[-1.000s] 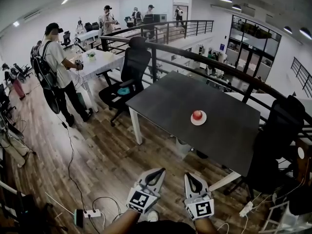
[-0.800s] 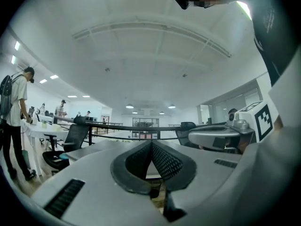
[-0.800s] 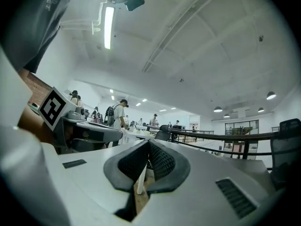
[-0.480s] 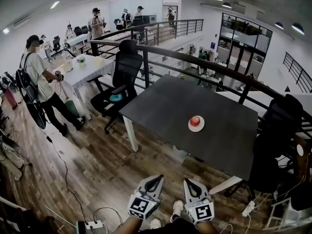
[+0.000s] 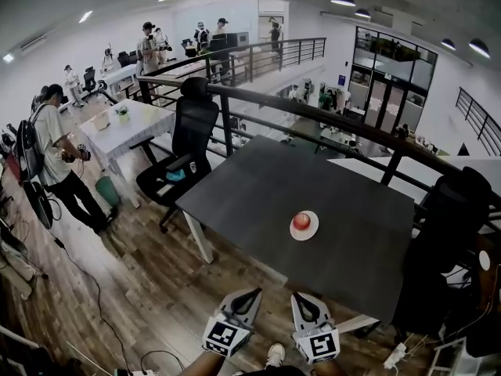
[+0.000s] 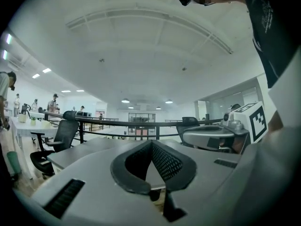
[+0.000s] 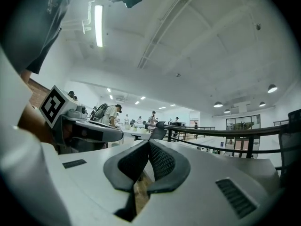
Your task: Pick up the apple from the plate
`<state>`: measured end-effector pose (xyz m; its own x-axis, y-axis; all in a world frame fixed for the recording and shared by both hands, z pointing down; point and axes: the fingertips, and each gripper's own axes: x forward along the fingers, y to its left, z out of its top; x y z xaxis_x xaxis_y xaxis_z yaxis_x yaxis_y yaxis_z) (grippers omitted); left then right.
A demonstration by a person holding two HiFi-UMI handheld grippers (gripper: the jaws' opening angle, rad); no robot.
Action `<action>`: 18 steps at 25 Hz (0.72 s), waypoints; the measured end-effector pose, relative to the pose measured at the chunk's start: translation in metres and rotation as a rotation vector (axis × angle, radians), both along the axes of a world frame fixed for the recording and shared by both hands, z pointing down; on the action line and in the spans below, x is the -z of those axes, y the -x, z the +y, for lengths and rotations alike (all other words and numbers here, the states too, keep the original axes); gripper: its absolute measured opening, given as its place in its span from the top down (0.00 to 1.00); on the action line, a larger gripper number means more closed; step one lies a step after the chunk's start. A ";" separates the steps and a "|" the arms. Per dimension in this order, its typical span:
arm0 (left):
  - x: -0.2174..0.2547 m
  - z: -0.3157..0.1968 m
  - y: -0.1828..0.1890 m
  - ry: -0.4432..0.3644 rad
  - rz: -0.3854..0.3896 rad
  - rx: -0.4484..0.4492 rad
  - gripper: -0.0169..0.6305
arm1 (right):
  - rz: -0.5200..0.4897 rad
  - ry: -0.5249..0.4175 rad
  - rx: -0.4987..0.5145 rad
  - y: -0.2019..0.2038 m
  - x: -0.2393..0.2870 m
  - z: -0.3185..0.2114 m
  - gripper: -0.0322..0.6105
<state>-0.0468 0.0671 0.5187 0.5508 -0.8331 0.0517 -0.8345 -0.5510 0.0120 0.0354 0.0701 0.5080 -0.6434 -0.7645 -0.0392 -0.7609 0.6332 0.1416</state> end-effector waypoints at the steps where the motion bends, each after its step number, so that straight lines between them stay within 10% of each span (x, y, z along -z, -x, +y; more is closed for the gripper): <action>1: 0.000 -0.010 -0.007 0.002 -0.001 0.001 0.94 | 0.006 -0.005 0.007 -0.006 0.000 -0.010 0.91; 18: 0.000 -0.115 -0.082 0.029 -0.050 -0.027 0.94 | -0.013 0.021 0.022 -0.077 -0.003 -0.117 0.91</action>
<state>0.0347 -0.0478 0.5183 0.5695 -0.8154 0.1042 -0.8190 -0.5737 -0.0132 0.1121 -0.0470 0.5113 -0.6594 -0.7511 -0.0318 -0.7487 0.6523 0.1178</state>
